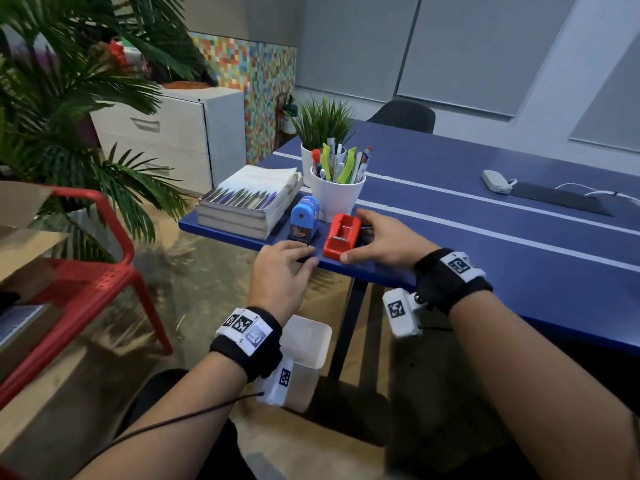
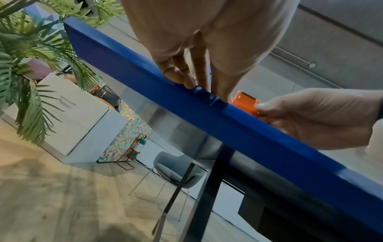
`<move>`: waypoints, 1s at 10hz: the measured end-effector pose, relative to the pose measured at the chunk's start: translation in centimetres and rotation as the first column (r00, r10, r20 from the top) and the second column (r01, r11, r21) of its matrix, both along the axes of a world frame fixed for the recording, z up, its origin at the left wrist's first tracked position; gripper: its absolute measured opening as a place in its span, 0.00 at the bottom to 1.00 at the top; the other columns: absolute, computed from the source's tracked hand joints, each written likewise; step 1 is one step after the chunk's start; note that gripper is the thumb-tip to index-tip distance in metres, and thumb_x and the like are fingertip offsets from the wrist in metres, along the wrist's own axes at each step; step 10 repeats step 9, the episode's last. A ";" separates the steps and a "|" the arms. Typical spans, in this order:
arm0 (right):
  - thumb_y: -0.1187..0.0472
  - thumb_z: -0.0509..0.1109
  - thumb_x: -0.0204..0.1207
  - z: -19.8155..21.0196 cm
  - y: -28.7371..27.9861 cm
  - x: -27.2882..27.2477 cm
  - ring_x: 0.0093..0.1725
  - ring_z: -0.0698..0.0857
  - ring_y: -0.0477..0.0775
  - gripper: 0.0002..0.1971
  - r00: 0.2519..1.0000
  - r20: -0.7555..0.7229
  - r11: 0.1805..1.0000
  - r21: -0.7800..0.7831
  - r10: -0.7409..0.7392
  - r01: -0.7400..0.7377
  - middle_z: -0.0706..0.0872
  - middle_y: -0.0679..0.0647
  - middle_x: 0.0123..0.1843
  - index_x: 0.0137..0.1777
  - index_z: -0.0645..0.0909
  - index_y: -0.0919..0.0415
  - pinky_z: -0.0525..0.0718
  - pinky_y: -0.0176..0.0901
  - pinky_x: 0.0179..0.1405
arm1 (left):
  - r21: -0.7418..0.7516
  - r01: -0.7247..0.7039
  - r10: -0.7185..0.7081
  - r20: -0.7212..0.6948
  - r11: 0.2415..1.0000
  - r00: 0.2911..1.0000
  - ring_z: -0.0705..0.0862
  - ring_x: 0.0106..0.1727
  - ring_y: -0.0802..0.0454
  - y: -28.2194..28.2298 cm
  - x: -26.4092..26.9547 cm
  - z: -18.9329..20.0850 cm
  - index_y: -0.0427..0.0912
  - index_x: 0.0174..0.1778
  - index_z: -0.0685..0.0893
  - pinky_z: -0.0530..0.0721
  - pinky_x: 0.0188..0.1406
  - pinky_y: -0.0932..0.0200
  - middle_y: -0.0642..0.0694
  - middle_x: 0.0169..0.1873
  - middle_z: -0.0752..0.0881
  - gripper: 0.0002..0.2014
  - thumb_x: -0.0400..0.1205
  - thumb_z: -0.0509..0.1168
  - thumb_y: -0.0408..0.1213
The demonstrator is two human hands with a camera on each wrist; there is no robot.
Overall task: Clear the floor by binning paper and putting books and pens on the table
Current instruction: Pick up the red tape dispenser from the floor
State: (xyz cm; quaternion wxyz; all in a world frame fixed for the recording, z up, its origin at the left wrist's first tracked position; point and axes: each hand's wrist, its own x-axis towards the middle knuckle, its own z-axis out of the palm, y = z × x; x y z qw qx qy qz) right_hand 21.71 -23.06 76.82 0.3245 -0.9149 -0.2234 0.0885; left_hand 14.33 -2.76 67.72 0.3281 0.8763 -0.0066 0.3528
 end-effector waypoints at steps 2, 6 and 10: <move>0.50 0.91 0.65 0.4 -0.5 0.7 0.76 0.81 0.50 0.53 1.000 -0.003 0.999 -0.052 0.002 -0.003 0.81 0.51 0.80 0.88 0.67 0.54 0.77 0.48 0.81 | 0.033 -0.048 0.045 0.079 0.998 0.996 0.81 0.52 0.53 1.0 0.0 -1.2 0.50 0.54 0.93 0.80 0.58 0.57 0.57 0.54 0.88 0.12 0.77 0.75 0.47; 0.43 0.91 0.63 -1.0 -0.4 1.1 0.78 0.81 0.52 0.55 0.999 0.047 1.000 -0.023 -0.014 0.015 0.81 0.51 0.80 0.88 0.67 0.53 0.79 0.54 0.82 | 0.113 -0.070 0.053 0.144 0.991 0.988 0.80 0.52 0.51 1.5 0.2 -2.1 0.50 0.54 0.93 0.74 0.56 0.67 0.58 0.51 0.90 0.09 0.79 0.75 0.44; 0.41 0.92 0.52 -2.7 -1.7 1.2 0.85 0.74 0.49 0.72 0.995 -0.089 0.981 0.195 0.039 -0.021 0.72 0.55 0.88 0.93 0.55 0.59 0.71 0.47 0.87 | 0.141 -0.007 -0.008 0.105 0.990 0.994 0.83 0.49 0.52 2.7 0.1 -1.9 0.53 0.57 0.92 0.71 0.54 0.71 0.59 0.55 0.89 0.11 0.79 0.72 0.43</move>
